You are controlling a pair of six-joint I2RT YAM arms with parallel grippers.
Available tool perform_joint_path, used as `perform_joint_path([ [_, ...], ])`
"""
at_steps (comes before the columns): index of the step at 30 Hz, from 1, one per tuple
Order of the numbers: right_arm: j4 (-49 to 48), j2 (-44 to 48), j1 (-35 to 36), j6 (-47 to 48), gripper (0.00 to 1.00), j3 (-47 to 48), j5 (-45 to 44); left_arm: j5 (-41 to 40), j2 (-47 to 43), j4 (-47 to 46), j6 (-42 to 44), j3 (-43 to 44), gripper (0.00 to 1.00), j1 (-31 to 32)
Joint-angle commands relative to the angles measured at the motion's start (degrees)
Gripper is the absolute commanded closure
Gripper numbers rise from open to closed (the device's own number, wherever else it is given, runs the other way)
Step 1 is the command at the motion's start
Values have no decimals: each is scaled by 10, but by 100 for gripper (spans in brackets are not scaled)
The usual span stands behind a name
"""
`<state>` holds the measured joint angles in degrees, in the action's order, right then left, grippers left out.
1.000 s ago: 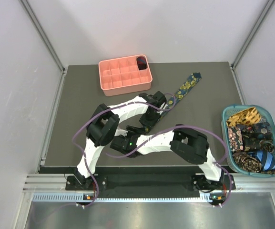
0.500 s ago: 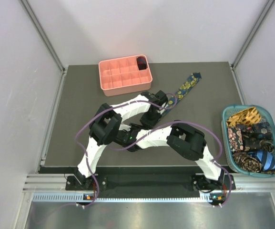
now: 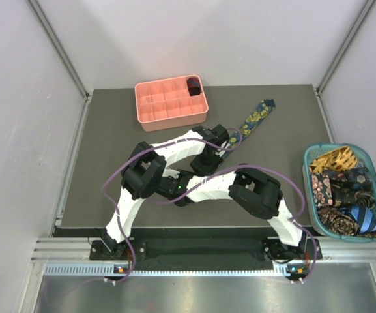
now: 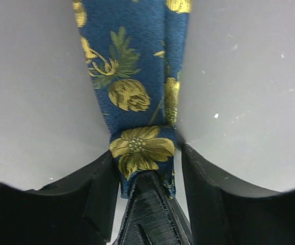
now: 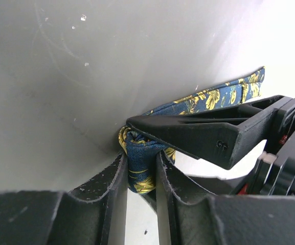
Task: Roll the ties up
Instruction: Roll the tie
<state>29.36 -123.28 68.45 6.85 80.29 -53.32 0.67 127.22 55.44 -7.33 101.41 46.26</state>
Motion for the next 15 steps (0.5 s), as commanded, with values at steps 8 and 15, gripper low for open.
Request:
perform_joint_path([
  [8,5,17,-19,-26,88,-13,89,27,-86,-77,-9,-18,27,-1],
  [15,3,39,-18,-37,89,-21,107,-27,-195,-178,-57,-80,6,-32],
])
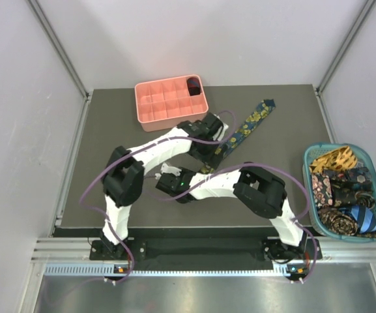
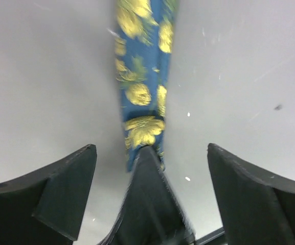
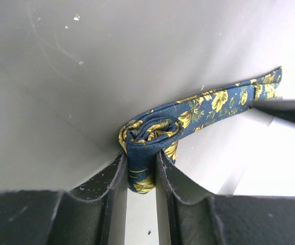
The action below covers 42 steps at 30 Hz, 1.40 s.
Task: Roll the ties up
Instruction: Roll the tie
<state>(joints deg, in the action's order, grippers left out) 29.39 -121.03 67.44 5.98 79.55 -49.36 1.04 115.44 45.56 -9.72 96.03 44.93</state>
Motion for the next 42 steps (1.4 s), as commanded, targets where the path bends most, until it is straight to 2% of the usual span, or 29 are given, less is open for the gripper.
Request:
perform_joint_path([
  [1,1,19,-8,-28,89,-14,75,-30,-91,-94,-40,-39,3,-32],
  [7,-40,66,-10,-26,89,-42,126,-29,-208,-219,-96,-171,1,-88],
  [11,-63,104,-24,-26,89,-62,195,20,-276,-303,-130,-259,1,-134],
  [14,-76,126,-41,-28,90,-74,241,24,-325,-359,-158,-329,1,-163],
  [18,-96,154,-69,-32,91,-93,322,23,-379,-403,-195,-403,1,-193],
  [22,-118,185,-100,-38,92,-120,403,13,-407,-408,-217,-436,4,-215],
  [28,-151,218,-165,-55,92,-157,556,-60,-475,-442,-239,-508,7,-220],
  [31,-158,218,-197,-55,92,-166,640,-68,-508,-472,-248,-543,8,-220],
  [37,-169,198,-260,-83,92,-165,764,-23,-531,-506,-230,-597,6,-220],
  [41,-172,153,-302,-99,92,-153,877,84,-518,-578,-203,-635,2,-219],
  [42,-176,143,-309,-105,92,-151,894,90,-517,-582,-202,-638,2,-217],
])
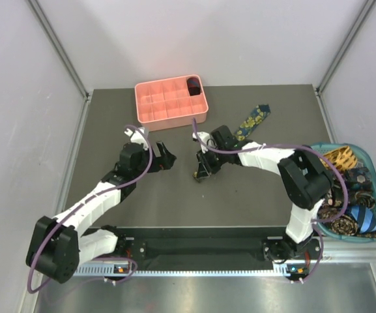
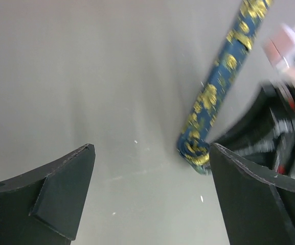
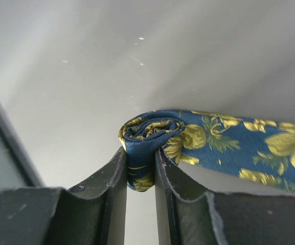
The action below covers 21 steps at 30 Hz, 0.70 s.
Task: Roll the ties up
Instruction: Roll the tie
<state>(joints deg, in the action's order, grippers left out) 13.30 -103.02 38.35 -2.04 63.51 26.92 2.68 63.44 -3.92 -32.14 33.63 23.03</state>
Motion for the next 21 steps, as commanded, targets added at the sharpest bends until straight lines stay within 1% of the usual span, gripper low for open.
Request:
perform_joint_path([
  [1,-20,-55,-24,-29,92,11,173,74,3,-93,24,-16,3,4],
  [4,-46,-85,-49,-52,92,10,225,88,-41,-164,23,-61,3,6],
  [5,-50,-90,-60,-59,93,11,233,92,-70,-179,16,-84,3,6],
  [6,-58,-95,-65,-63,93,10,236,94,-83,-176,13,-85,2,6],
  [8,-59,-102,-76,-64,93,13,236,104,-114,-146,8,-63,1,6],
  [9,-58,-103,-80,-64,93,14,236,115,-122,-112,3,-52,1,6],
  [11,-48,-106,-92,-59,93,17,227,131,-147,-90,-3,-25,1,6],
  [14,-36,-105,-102,-51,93,21,207,167,-175,-84,-23,-8,1,6],
  [15,-33,-107,-104,-51,93,23,195,193,-180,-86,-32,-3,1,6],
  [18,-28,-118,-109,-47,94,30,177,234,-183,-86,-72,22,1,6],
  [19,-21,-121,-110,-47,94,34,170,259,-182,-89,-93,33,1,6],
  [21,-20,-126,-109,-48,95,36,164,285,-183,-93,-131,45,1,6],
])
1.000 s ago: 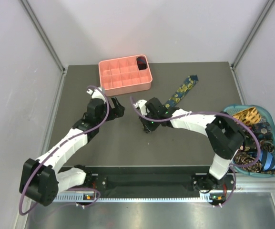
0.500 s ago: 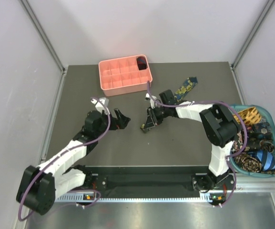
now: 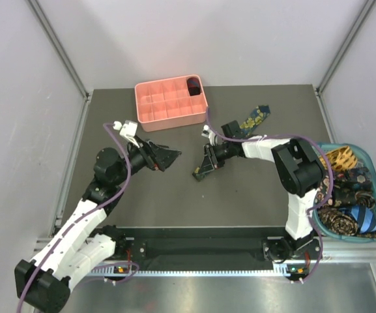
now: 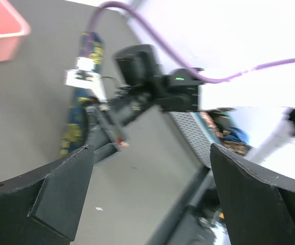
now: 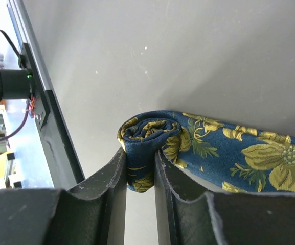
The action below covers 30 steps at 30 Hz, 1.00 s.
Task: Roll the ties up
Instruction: Roll the tie
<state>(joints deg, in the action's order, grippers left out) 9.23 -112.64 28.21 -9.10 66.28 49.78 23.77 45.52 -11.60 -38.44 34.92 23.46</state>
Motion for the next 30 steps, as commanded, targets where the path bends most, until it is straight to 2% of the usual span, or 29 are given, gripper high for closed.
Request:
perform_joint_path([
  [1,20,-30,-8,22,95,8,-66,74,-5,-17,-68,36,1,2],
  [3,21,-29,-8,23,95,6,-70,72,-12,-12,-86,40,1,2],
  [7,26,-25,-8,25,95,8,-78,79,-31,16,-59,53,1,2],
  [11,33,-34,-8,27,95,17,-80,-33,-53,103,-19,67,8,1],
  [16,30,-25,-7,25,95,11,-72,22,10,202,24,138,5,1],
  [18,32,-20,-6,26,95,10,-72,43,32,207,45,140,1,2],
  [26,27,-34,-6,27,95,16,-69,-19,106,196,63,113,1,3],
  [30,30,-47,-7,31,95,22,-79,-19,141,157,85,99,1,3],
])
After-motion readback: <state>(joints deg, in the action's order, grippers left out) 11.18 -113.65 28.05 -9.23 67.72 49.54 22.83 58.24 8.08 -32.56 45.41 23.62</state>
